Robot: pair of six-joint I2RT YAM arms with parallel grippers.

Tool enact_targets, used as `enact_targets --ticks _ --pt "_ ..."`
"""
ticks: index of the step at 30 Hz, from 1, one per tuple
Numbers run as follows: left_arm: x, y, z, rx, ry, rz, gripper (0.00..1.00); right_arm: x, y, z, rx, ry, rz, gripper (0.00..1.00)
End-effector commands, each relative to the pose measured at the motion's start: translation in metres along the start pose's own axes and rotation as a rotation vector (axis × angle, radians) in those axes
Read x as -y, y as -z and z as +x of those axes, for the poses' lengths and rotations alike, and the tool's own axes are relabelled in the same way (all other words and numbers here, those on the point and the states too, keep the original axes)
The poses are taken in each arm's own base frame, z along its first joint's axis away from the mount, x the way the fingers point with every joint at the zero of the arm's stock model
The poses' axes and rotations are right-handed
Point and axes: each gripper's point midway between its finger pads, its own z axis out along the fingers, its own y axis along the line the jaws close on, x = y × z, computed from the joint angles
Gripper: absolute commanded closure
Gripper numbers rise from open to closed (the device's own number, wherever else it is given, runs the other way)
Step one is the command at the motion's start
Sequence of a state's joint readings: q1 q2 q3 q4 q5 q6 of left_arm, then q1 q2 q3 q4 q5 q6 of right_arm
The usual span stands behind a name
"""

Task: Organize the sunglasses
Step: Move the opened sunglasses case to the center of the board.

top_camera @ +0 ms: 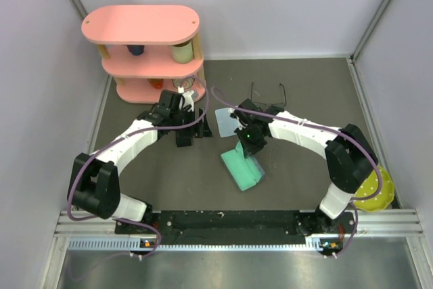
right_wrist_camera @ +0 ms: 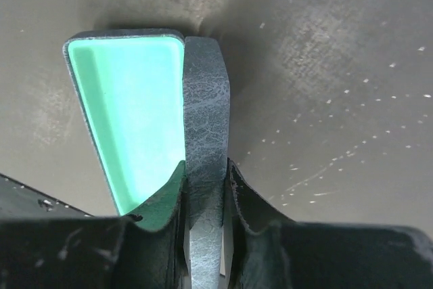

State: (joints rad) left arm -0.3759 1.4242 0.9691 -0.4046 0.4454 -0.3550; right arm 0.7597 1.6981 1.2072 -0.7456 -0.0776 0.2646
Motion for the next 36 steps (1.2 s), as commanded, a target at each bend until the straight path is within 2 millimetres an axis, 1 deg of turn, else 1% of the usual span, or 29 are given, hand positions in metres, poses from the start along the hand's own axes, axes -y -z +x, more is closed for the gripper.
enact_targets --ticks 1,3,5,6,7,8,9,10,11,12,13,14,15,16,18,19,21,22,23,24,25,27,28,30,31,33,34,35,36 --pt "-0.003 0.007 -0.014 0.038 -0.04 -0.034 0.21 0.025 0.014 -0.009 0.027 0.04 0.16 1.0" --pt "-0.004 0.009 -0.018 0.045 -0.034 -0.036 0.23 0.034 0.02 -0.012 0.043 0.087 0.205 1.0" --pt "-0.002 0.01 -0.022 0.053 -0.033 -0.029 0.25 0.049 0.031 -0.019 0.069 0.114 0.275 1.0" --pt "-0.001 0.01 -0.025 0.057 -0.037 -0.024 0.26 0.057 0.035 -0.019 0.062 0.125 0.295 1.0" --pt "0.003 0.011 -0.027 0.059 -0.039 -0.012 0.26 0.064 0.039 -0.022 0.07 0.124 0.317 1.0" --pt "0.004 0.011 -0.029 0.06 -0.037 -0.008 0.26 0.078 0.045 -0.025 0.079 0.096 0.335 1.0" --pt "0.005 0.011 -0.031 0.062 -0.039 -0.006 0.25 0.086 0.048 -0.025 0.079 0.08 0.343 1.0" --pt "0.004 0.011 -0.037 0.075 -0.043 -0.017 0.23 0.089 0.048 -0.024 0.075 0.069 0.324 1.0" --pt "0.004 0.012 -0.041 0.086 -0.046 -0.03 0.22 0.103 0.051 -0.023 0.068 0.071 0.335 1.0" --pt "0.002 0.013 -0.044 0.092 -0.047 -0.043 0.15 0.109 0.053 -0.025 0.074 0.077 0.347 1.0" --pt "0.0 0.015 -0.053 0.11 -0.048 -0.075 0.1 0.117 0.054 -0.025 0.071 0.083 0.368 1.0" --pt "-0.001 0.016 -0.058 0.119 -0.053 -0.089 0.04 0.125 0.056 -0.026 0.067 0.107 0.384 1.0" --pt "-0.002 0.017 -0.062 0.127 -0.055 -0.102 0.02 0.136 0.057 -0.027 0.063 0.099 0.405 1.0" --pt "-0.001 0.019 -0.073 0.147 -0.058 -0.114 0.02 0.141 0.057 -0.028 0.061 0.103 0.416 1.0" --pt "-0.003 0.019 -0.079 0.156 -0.049 -0.131 0.02 0.151 0.059 -0.032 0.058 0.108 0.432 1.0" --pt "-0.001 0.021 -0.086 0.169 -0.052 -0.129 0.02 0.152 0.059 -0.035 0.061 0.113 0.43 0.95" --pt "0.0 0.019 -0.089 0.17 -0.043 -0.129 0.02 0.154 0.059 -0.043 0.08 0.111 0.441 0.81" --pt "0.0 0.019 -0.093 0.177 -0.042 -0.13 0.02 0.157 0.058 -0.046 0.082 0.103 0.45 0.66" --pt "-0.001 0.019 -0.093 0.175 -0.041 -0.133 0.02 0.158 0.059 -0.05 0.093 0.083 0.456 0.57" --pt "-0.002 0.018 -0.094 0.175 -0.039 -0.135 0.02 0.159 0.06 -0.052 0.1 0.075 0.461 0.51" --pt "-0.003 0.019 -0.094 0.176 -0.037 -0.141 0.02 0.16 0.064 -0.058 0.121 0.068 0.475 0.4" --pt "-0.007 0.019 -0.094 0.176 -0.031 -0.15 0.02 0.16 0.07 -0.067 0.161 0.04 0.484 0.3" --pt "-0.01 0.02 -0.093 0.176 -0.026 -0.157 0.02 0.161 0.076 -0.072 0.187 0.029 0.501 0.25" --pt "-0.013 0.021 -0.094 0.177 -0.017 -0.163 0.02 0.161 0.084 -0.08 0.224 0.002 0.511 0.23" --pt "-0.016 0.021 -0.093 0.178 -0.008 -0.167 0.02 0.156 0.088 -0.087 0.248 0.0 0.484 0.24" --pt "-0.018 0.022 -0.095 0.183 0.0 -0.171 0.06 0.14 0.09 -0.096 0.293 0.022 0.433 0.26" --pt "-0.023 0.024 -0.096 0.188 0.009 -0.185 0.07 0.132 0.089 -0.1 0.308 0.033 0.413 0.27" --pt "-0.024 0.025 -0.097 0.193 0.019 -0.19 0.09 0.12 0.088 -0.103 0.322 0.056 0.386 0.29" --pt "-0.026 0.027 -0.098 0.201 0.028 -0.196 0.12 0.11 0.083 -0.105 0.332 0.045 0.356 0.33"
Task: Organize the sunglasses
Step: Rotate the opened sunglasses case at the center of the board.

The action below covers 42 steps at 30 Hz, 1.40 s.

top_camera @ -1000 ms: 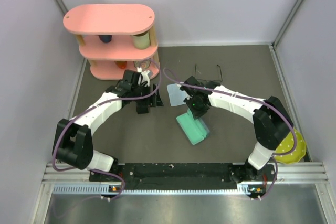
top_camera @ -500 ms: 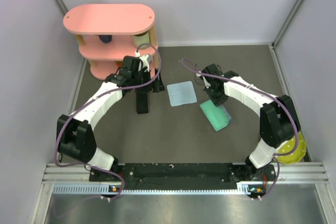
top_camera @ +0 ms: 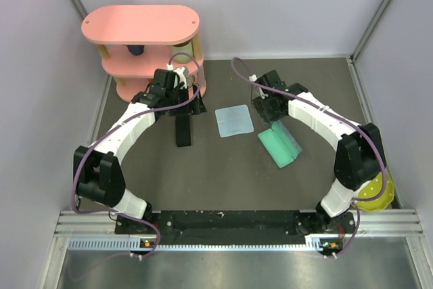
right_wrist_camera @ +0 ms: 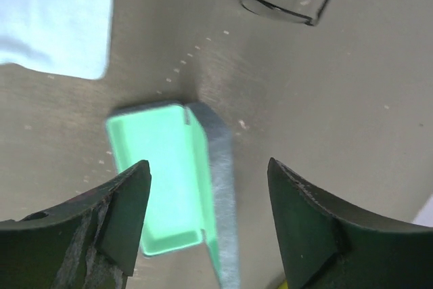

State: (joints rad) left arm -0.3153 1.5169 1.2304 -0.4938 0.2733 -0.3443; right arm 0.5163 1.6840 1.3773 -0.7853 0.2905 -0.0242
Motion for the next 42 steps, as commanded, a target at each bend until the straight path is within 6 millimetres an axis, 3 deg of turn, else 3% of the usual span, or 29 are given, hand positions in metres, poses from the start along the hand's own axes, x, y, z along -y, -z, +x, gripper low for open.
enact_targets --ticks 1,2,3,6,9,12,13,15,16,18,19,23,27,31,35,39,42 --pt "-0.015 0.005 -0.015 0.044 0.048 -0.061 0.14 -0.036 0.024 -0.046 0.175 -0.049 -0.117 0.35" --pt "-0.018 0.007 -0.016 0.047 0.071 -0.067 0.15 -0.045 0.023 -0.048 0.174 -0.082 -0.132 0.39" --pt "-0.021 0.007 -0.016 0.045 0.085 -0.073 0.19 -0.059 0.014 -0.045 0.149 -0.082 -0.146 0.52" --pt "-0.03 0.012 -0.017 0.051 0.12 -0.078 0.24 -0.079 0.006 -0.048 0.125 -0.161 -0.137 0.72" --pt "-0.034 0.016 -0.014 0.052 0.133 -0.079 0.28 -0.093 -0.006 -0.028 0.058 -0.242 -0.13 0.82" --pt "-0.036 0.017 -0.006 0.042 0.14 -0.071 0.28 -0.109 -0.011 0.004 -0.019 -0.295 -0.18 0.86" --pt "-0.037 0.016 -0.002 0.035 0.141 -0.072 0.28 -0.116 -0.015 0.024 -0.063 -0.282 -0.199 0.86" --pt "-0.037 0.015 0.003 0.024 0.148 -0.062 0.29 -0.116 -0.012 0.04 -0.08 -0.285 -0.191 0.87" --pt "-0.037 0.013 0.008 0.015 0.151 -0.053 0.29 -0.117 -0.016 0.061 -0.124 -0.277 -0.189 0.88" --pt "-0.037 0.01 0.012 0.002 0.156 -0.045 0.3 -0.113 -0.013 0.075 -0.14 -0.307 -0.172 0.88" --pt "-0.036 0.01 0.013 -0.005 0.155 -0.036 0.3 -0.11 -0.014 0.092 -0.171 -0.308 -0.153 0.89" --pt "-0.034 0.006 0.018 -0.027 0.165 -0.018 0.31 -0.097 -0.013 0.123 -0.215 -0.385 -0.073 0.89" --pt "-0.033 0.001 0.02 -0.042 0.171 -0.005 0.32 -0.071 -0.019 0.149 -0.241 -0.472 0.056 0.89" --pt "-0.034 0.0 0.021 -0.048 0.177 -0.004 0.32 -0.039 -0.027 0.151 -0.214 -0.561 0.155 0.92" --pt "-0.033 -0.001 0.022 -0.052 0.178 0.004 0.32 -0.026 -0.034 0.132 -0.159 -0.567 0.129 0.91" --pt "-0.033 0.0 0.022 -0.049 0.177 0.003 0.32 -0.054 -0.02 0.097 -0.068 -0.447 -0.052 0.86" --pt "-0.034 0.003 0.021 -0.039 0.176 -0.01 0.32 -0.089 0.006 0.078 0.013 -0.293 -0.182 0.77"
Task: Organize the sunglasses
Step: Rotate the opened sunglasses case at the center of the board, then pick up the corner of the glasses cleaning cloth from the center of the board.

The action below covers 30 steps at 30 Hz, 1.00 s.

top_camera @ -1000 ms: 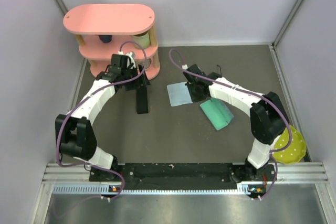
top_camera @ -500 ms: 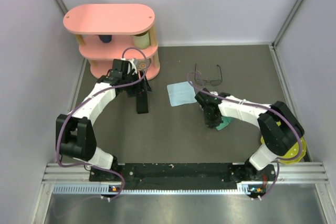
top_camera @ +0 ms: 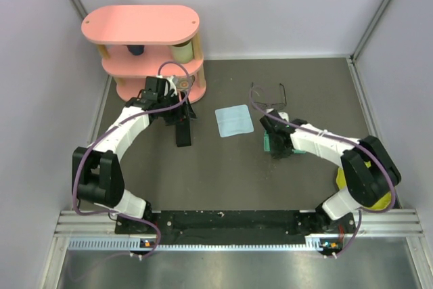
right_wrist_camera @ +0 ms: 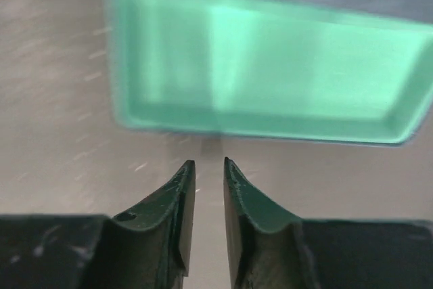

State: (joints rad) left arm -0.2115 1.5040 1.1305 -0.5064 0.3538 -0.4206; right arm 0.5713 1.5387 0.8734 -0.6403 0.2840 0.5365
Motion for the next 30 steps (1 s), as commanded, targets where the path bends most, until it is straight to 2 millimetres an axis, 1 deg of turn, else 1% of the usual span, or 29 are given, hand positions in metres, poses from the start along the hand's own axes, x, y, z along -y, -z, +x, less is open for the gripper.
enact_targets --ticks 1,2,3,4,5,6,7,8,9,10,11,12,14,15,16,17,18,19,20,24,27,28,30 --pt "0.001 0.002 -0.006 0.032 -0.002 0.007 0.32 -0.072 0.054 -0.024 0.169 0.22 -0.271 0.74" --pt "0.001 0.004 -0.008 0.041 -0.006 0.004 0.32 -0.081 0.06 -0.024 0.181 0.231 -0.301 0.69" --pt "-0.001 0.005 -0.007 0.043 -0.003 -0.006 0.32 -0.096 0.067 -0.03 0.206 0.232 -0.355 0.67" --pt "-0.004 0.005 -0.006 0.043 0.002 -0.023 0.32 -0.105 0.07 -0.033 0.219 0.231 -0.384 0.64" --pt "-0.006 0.007 -0.007 0.051 0.004 -0.037 0.32 -0.115 0.072 -0.036 0.235 0.232 -0.405 0.58" --pt "-0.009 0.009 -0.007 0.057 0.011 -0.053 0.32 -0.124 0.068 -0.045 0.243 0.226 -0.402 0.57" --pt "-0.015 0.01 -0.007 0.061 0.026 -0.08 0.32 -0.138 0.066 -0.057 0.278 0.221 -0.425 0.55" --pt "-0.018 0.013 -0.005 0.064 0.034 -0.092 0.32 -0.143 0.062 -0.066 0.301 0.22 -0.405 0.52" --pt "-0.022 0.014 -0.005 0.069 0.053 -0.105 0.31 -0.156 0.05 -0.074 0.301 0.227 -0.391 0.5" --pt "-0.026 0.016 -0.005 0.073 0.063 -0.122 0.31 -0.167 0.046 -0.085 0.329 0.249 -0.399 0.5" --pt "-0.03 0.018 -0.001 0.068 0.076 -0.131 0.32 -0.172 0.042 -0.092 0.339 0.258 -0.38 0.49" --pt "-0.034 0.021 -0.002 0.074 0.094 -0.138 0.31 -0.19 0.034 -0.101 0.342 0.272 -0.381 0.48" --pt "-0.036 0.028 0.001 0.083 0.106 -0.138 0.31 -0.203 0.032 -0.114 0.38 0.309 -0.371 0.46" --pt "-0.039 0.031 0.0 0.091 0.116 -0.141 0.31 -0.215 0.038 -0.123 0.409 0.316 -0.382 0.46" --pt "-0.038 0.036 -0.001 0.103 0.115 -0.138 0.31 -0.219 0.027 -0.123 0.401 0.343 -0.364 0.46" --pt "-0.043 0.038 0.001 0.107 0.126 -0.148 0.31 -0.225 0.031 -0.132 0.424 0.338 -0.354 0.46" --pt "-0.044 0.041 0.0 0.115 0.131 -0.149 0.3 -0.227 0.028 -0.133 0.421 0.34 -0.347 0.46" --pt "-0.044 0.046 -0.001 0.131 0.136 -0.149 0.31 -0.229 0.018 -0.13 0.4 0.348 -0.335 0.46" --pt "-0.047 0.046 0.001 0.13 0.144 -0.153 0.3 -0.229 0.017 -0.131 0.398 0.344 -0.32 0.46" --pt "-0.058 0.054 0.003 0.156 0.182 -0.166 0.3 -0.229 0.001 -0.119 0.355 0.363 -0.294 0.49" --pt "-0.065 0.058 0.006 0.161 0.198 -0.174 0.3 -0.231 -0.011 -0.108 0.321 0.387 -0.283 0.55" --pt "-0.066 0.058 0.007 0.16 0.199 -0.173 0.3 -0.23 -0.016 -0.104 0.306 0.392 -0.277 0.61" --pt "-0.07 0.059 0.007 0.162 0.208 -0.175 0.3 -0.23 -0.021 -0.098 0.282 0.397 -0.265 0.66"
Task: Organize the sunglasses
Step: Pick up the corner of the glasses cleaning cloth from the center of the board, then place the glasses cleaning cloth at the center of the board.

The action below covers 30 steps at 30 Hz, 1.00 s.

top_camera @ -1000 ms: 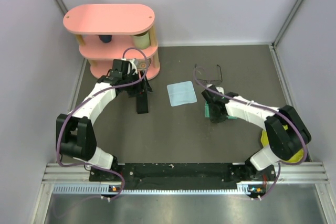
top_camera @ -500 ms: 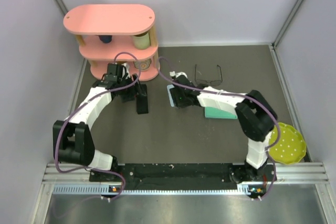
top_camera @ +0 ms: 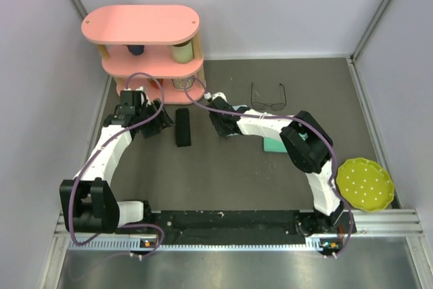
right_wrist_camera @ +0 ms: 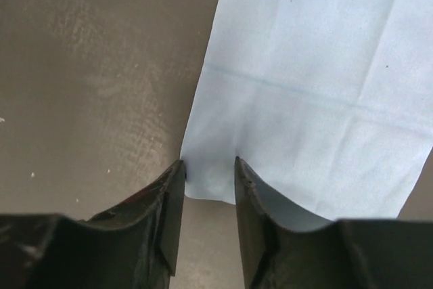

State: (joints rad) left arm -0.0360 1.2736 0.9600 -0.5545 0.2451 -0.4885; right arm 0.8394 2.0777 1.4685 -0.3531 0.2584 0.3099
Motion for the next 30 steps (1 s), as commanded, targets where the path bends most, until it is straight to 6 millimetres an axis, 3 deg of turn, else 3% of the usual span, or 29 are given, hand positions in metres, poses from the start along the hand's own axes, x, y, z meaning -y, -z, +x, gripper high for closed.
enact_targets --ticks 1,3,4,7,11,13,21,24,26,27,30 --pt "-0.006 0.006 -0.001 0.013 0.02 0.002 0.3 -0.008 -0.008 0.008 -0.033 0.031 0.015 0.72" --pt "-0.006 0.006 0.0 0.01 0.019 0.004 0.3 -0.009 -0.008 0.013 -0.045 0.046 0.017 0.8" --pt "-0.005 0.006 0.002 0.007 0.017 0.011 0.3 -0.009 -0.008 0.015 -0.053 0.054 0.019 0.9" --pt "-0.005 0.004 0.003 -0.004 0.013 0.016 0.3 -0.008 -0.002 0.017 -0.066 0.058 0.032 1.0" --pt "-0.001 0.003 0.007 -0.024 0.009 0.04 0.3 -0.014 0.019 0.02 -0.089 0.034 0.007 1.0" --pt "0.0 0.001 0.01 -0.045 0.014 0.055 0.3 -0.027 0.037 0.023 -0.113 0.006 -0.045 1.0" --pt "0.008 -0.001 0.031 -0.123 0.035 0.125 0.31 -0.076 0.107 0.08 -0.319 -0.124 -0.231 1.0" --pt "0.005 0.0 0.039 -0.148 0.041 0.12 0.31 -0.102 0.132 0.09 -0.367 -0.116 -0.378 0.83" --pt "0.001 -0.001 0.048 -0.169 0.061 0.111 0.32 -0.116 0.152 0.086 -0.363 -0.111 -0.487 0.6" --pt "0.0 -0.002 0.05 -0.172 0.064 0.111 0.32 -0.115 0.156 0.083 -0.345 -0.107 -0.496 0.46" --pt "-0.006 -0.003 0.06 -0.188 0.078 0.099 0.32 -0.095 0.162 0.058 -0.214 -0.105 -0.412 0.31"
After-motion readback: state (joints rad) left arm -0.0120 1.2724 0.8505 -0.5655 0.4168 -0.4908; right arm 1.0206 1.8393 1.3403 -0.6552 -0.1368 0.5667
